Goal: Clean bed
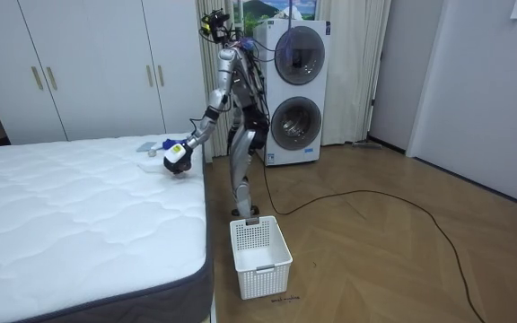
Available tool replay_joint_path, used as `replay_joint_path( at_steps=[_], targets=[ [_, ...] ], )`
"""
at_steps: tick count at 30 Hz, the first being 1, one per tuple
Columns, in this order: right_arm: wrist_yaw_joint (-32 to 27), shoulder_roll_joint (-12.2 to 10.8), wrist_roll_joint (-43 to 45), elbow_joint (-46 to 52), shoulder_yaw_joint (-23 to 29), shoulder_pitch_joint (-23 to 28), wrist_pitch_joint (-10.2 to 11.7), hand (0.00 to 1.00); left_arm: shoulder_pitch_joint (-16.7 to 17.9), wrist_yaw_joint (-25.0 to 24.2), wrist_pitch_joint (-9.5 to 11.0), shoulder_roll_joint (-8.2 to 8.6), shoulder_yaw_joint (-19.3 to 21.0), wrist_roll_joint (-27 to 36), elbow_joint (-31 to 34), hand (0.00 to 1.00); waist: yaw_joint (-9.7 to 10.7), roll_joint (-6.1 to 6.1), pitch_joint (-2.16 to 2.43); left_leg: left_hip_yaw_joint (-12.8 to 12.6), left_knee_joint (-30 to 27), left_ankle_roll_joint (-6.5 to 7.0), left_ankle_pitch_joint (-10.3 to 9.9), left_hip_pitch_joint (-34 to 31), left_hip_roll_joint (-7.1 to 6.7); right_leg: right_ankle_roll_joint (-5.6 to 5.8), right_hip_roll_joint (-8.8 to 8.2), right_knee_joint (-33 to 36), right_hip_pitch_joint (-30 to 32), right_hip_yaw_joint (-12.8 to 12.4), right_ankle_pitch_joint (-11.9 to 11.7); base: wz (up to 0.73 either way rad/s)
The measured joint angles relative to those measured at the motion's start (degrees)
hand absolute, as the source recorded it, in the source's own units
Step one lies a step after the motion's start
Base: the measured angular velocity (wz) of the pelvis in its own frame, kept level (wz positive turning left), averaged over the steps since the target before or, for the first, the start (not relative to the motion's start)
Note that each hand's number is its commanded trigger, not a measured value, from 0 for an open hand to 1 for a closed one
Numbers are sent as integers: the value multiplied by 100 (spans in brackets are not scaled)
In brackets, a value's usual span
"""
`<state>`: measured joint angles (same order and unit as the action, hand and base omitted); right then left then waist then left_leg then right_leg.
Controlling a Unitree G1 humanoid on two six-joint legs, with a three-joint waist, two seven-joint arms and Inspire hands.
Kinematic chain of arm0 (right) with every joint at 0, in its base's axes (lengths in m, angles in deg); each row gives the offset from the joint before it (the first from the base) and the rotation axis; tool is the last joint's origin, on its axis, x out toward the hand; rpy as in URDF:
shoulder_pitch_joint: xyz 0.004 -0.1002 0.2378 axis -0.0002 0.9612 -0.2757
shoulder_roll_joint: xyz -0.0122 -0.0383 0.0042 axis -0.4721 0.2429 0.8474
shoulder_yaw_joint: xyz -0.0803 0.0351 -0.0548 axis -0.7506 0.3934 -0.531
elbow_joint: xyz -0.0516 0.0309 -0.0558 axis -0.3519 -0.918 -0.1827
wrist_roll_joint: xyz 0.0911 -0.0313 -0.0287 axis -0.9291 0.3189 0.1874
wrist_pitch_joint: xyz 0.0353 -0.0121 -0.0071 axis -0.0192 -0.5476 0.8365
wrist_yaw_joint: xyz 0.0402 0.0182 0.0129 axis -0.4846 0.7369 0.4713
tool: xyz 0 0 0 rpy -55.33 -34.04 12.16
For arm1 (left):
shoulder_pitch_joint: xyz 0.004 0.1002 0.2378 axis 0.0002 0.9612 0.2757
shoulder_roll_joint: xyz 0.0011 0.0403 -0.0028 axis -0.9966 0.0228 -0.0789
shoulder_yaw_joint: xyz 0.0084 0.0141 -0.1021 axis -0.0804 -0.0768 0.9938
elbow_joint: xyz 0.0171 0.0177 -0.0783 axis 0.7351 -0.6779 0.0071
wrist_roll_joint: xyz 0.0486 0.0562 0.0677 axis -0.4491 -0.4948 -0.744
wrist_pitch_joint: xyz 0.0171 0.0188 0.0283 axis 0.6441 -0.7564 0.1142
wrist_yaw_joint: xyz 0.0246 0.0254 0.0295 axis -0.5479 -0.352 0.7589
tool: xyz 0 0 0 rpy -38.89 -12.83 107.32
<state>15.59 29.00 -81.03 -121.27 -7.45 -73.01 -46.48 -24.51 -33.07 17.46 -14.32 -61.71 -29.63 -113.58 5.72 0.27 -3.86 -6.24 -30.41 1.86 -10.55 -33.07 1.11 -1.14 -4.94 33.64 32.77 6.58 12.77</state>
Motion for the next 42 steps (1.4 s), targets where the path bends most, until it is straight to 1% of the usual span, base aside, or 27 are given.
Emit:
replay_joint_path(
  at_steps=[2, 4, 6, 9, 10, 13, 15, 17, 21, 25, 28, 30, 32, 36, 39, 42],
  targets=[
    [-60, 10, -162, 13, 203, -27, 30, 0, 44, 124, 7, -53, 14, -276, 3, 100, -15, -4, 2, -15, 50, 0, 0, 45, -5, 0, -5, 7, -5, -24, 0, -6],
    [-161, 19, -406, 39, 400, -89, 83, 0, 130, 318, 8, -55, 21, -626, 95, 100, -61, -8, 5, -84, 108, 0, 0, 92, -7, 1, -17, 2, -10, -41, 2, -8],
    [-289, 54, -648, 183, 692, -131, 86, 0, 251, 680, 90, -61, 30, -1012, 149, 100, -129, -19, 11, -138, 90, -1, 1, 97, 9, 1, 8, -11, 6, -90, 2, -13],
    [-541, 142, -828, 353, 814, -263, 90, 0, 292, 1089, 75, -61, -59, -1278, 140, 100, -129, -37, 22, -153, 66, -1, 1, 102, 2, 1, 4, 10, 14, -120, 2, -5],
    [-590, 162, -830, 409, 837, -295, 96, 0, 300, 1148, 77, -62, -63, -1323, 140, 100, -129, -38, 23, -155, 63, -1, 1, 102, 1, 1, 4, 10, 14, -125, 2, -4],
    [-788, 174, -808, 709, 1176, -483, 117, 0, 337, 1347, 79, -73, -55, -1428, 106, 100, -128, -82, 50, -166, 71, -1, 1, 122, 1, 1, 1, 6, 8, -130, 2, -1],
    [-959, 181, -828, 975, 1353, -576, 161, 0, 473, 1499, 78, -83, -53, -1518, 78, 100, -137, -146, 91, -193, 93, -1, 1, 208, 7, 1, 4, -1, -50, -145, 2, -5],
    [-1164, 195, -826, 1347, 1428, -576, 171, 0, 570, 1620, 71, -103, -54, -1524, 82, 100, -143, -190, 105, -196, 99, -2, 0, 219, 12, 0, 1, -10, -61, -126, 3, -2],
    [-1528, 216, -811, 2016, 1433, -598, 204, 0, 654, 1663, -8, -112, -40, -1522, 84, 100, -185, -289, 110, -194, 87, -2, 0, 220, 24, 0, -15, 1, -60, -112, 4, 0],
    [-1813, 231, -755, 2340, 1472, -827, 211, 0, 653, 1662, -17, -117, 14, -1525, 83, 100, -198, -336, 108, -185, 150, -1, 0, 218, 18, 1, -18, -60, -83, -70, -5, 0],
    [-2132, 316, -757, 2752, 1464, -888, 258, 0, 654, 1672, -55, -137, -7, -1505, 28, 100, -231, -372, 107, -157, 164, -1, 0, 217, 20, -3, -18, -87, -109, -31, -22, 5],
    [-2358, 357, -735, 2957, 1457, -1013, 341, 0, 653, 1669, -66, -201, -124, -1510, -7, 100, -262, -400, 91, -143, 161, -2, 1, 217, 14, -3, -22, -86, -110, -22, -22, 0],
    [-2486, 398, -495, 3102, 1457, -1073, 350, 0, 651, 1668, -63, -208, -126, -1511, -7, 100, -295, -416, 87, -142, 152, -1, 1, 218, 12, -1, -21, -86, -111, -30, -21, 0],
    [-2633, 412, -195, 3330, 1420, -1149, 459, 0, 649, 1590, -65, -211, -124, -1511, 3, 100, -321, -444, 73, -111, 91, -1, 0, 211, 17, 15, -18, -95, -168, -14, -1, 5],
    [-2656, 418, -100, 3329, 1416, -1299, 459, 0, 626, 1501, -76, -212, -105, -1512, 40, 100, -358, -465, 61, -108, 93, 2, -3, 195, 28, 29, -18, -99, -160, -10, 13, 4],
    [-2658, 462, -168, 3329, 1369, -1366, 459, 0, 602, 1460, -77, -211, -117, -1513, 56, 100, -456, -473, 56, -92, 101, 4, -5, 192, 35, 27, -21, -93, -167, 4, 12, 2]
  ],
)
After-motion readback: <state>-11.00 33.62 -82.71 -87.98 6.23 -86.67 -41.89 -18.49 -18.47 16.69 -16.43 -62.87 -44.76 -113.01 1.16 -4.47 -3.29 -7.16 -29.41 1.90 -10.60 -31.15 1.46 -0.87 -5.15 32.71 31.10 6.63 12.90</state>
